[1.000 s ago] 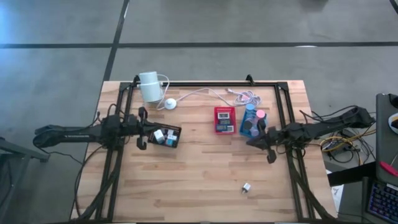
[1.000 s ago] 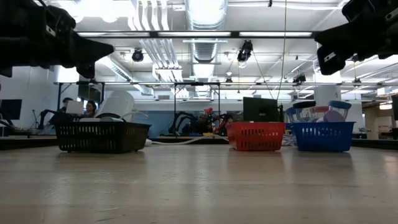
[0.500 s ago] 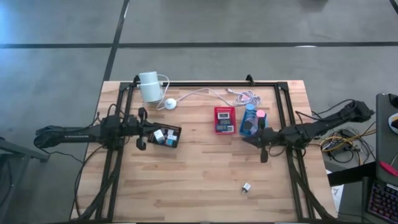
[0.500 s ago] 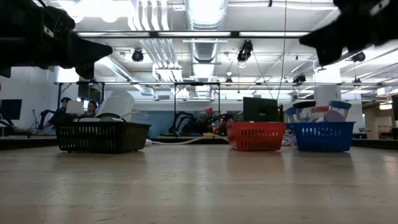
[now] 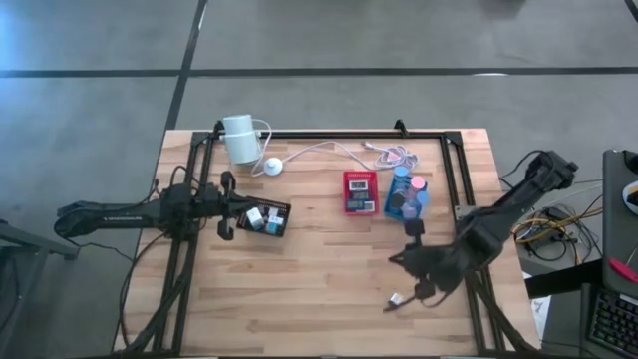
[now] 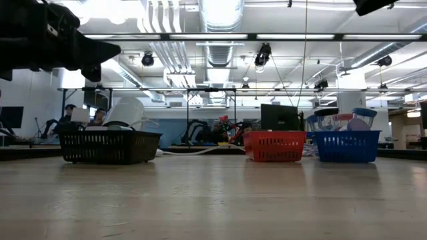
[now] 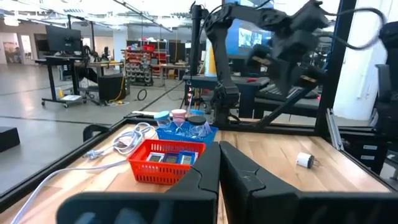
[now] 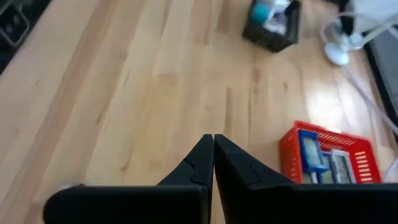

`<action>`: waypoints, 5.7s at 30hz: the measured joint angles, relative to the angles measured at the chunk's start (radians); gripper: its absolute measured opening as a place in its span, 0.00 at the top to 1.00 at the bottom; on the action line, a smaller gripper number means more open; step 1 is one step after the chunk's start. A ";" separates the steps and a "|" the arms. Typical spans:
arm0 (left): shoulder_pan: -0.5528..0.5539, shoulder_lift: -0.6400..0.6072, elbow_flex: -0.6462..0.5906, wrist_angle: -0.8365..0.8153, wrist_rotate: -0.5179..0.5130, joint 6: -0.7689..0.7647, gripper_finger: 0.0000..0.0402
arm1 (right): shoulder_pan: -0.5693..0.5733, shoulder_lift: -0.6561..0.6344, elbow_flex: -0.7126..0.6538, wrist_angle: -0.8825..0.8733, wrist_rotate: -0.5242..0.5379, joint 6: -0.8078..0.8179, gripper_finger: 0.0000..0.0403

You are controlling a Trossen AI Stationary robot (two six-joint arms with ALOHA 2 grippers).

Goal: Pick & Place Office items
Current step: Put the black white digital clock into the black bin

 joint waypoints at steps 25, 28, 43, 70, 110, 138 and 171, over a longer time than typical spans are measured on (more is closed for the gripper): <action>0.000 0.002 -0.009 0.002 0.012 0.138 0.98 | 0.056 0.437 0.193 -0.101 -0.493 0.092 0.37; 0.000 0.002 -0.008 0.001 0.012 0.138 0.98 | 0.057 0.437 0.151 -0.046 -0.493 0.071 0.31; 0.000 0.003 -0.009 -0.001 0.012 0.127 0.98 | 0.056 0.454 -0.001 0.111 -0.492 0.016 0.31; 0.000 0.003 -0.009 -0.010 0.011 0.059 0.98 | 0.056 0.455 -0.079 0.215 -0.475 0.024 0.43; 0.001 0.002 -0.006 0.015 -0.007 0.078 0.98 | -0.016 -0.099 -0.245 0.525 -0.175 -0.022 0.73; 0.001 0.002 -0.006 0.024 -0.019 0.092 0.98 | -0.241 -0.910 -0.890 0.995 -0.150 -0.156 0.73; 0.000 0.002 0.027 0.046 -0.032 0.110 0.98 | -0.514 -0.079 -0.276 0.799 -0.309 -0.160 0.73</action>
